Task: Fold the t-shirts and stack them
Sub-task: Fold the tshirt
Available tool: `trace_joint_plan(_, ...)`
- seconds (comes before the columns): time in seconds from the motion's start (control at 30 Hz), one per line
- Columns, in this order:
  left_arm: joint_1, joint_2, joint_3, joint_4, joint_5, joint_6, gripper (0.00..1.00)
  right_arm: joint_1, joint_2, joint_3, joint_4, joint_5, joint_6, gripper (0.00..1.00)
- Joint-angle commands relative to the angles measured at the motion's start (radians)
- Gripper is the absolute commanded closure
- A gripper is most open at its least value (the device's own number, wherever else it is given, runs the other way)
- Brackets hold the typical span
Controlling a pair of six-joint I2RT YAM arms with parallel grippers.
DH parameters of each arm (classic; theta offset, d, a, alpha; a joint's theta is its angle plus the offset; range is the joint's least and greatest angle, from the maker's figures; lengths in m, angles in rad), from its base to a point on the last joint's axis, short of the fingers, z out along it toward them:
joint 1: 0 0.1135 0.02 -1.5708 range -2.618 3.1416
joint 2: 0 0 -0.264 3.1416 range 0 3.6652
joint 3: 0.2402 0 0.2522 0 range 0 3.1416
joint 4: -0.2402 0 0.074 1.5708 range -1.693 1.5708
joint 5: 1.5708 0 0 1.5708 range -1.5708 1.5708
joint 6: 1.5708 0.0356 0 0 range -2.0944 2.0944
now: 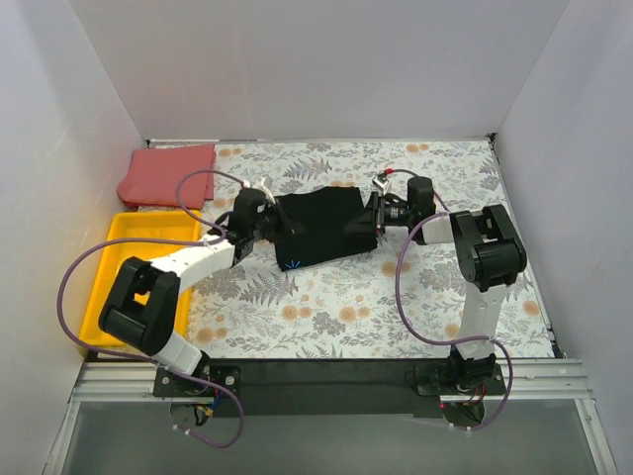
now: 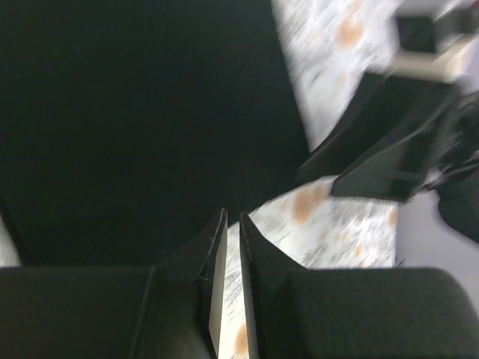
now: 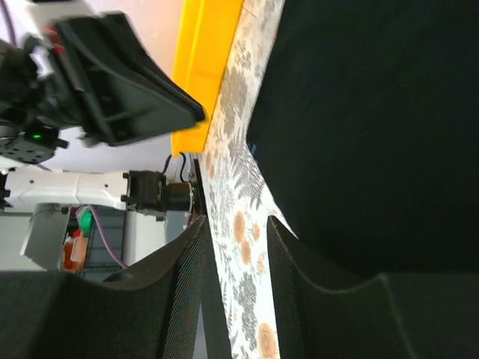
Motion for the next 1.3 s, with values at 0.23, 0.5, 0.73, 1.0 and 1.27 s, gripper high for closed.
trace_joint_plan(0.23, 0.083, 0.19, -0.183, 0.042, 0.063, -0.184, 1.0, -0.096, 0.235, -0.038, 0.051, -0.031, -0.116, 0.59)
trace_joint_plan(0.5, 0.132, 0.135, -0.213, -0.005, 0.089, -0.198, 1.0, -0.104, 0.102, -0.079, 0.047, 0.017, -0.105, 0.6)
trace_joint_plan(0.73, 0.132, -0.032, -0.125, -0.154, 0.049, -0.114, 0.84, 0.025, -0.069, -0.063, 0.051, 0.058, -0.052, 0.6)
trace_joint_plan(1.0, 0.137, -0.311, -0.091, -0.326, -0.22, 0.045, 0.67, 0.192, 0.064, 0.003, 0.07, 0.12, -0.006, 0.59)
trace_joint_plan(1.27, 0.14, -0.506, -0.179, -0.357, -0.385, 0.127, 0.34, 0.186, 0.218, 0.014, 0.094, 0.152, -0.01, 0.6)
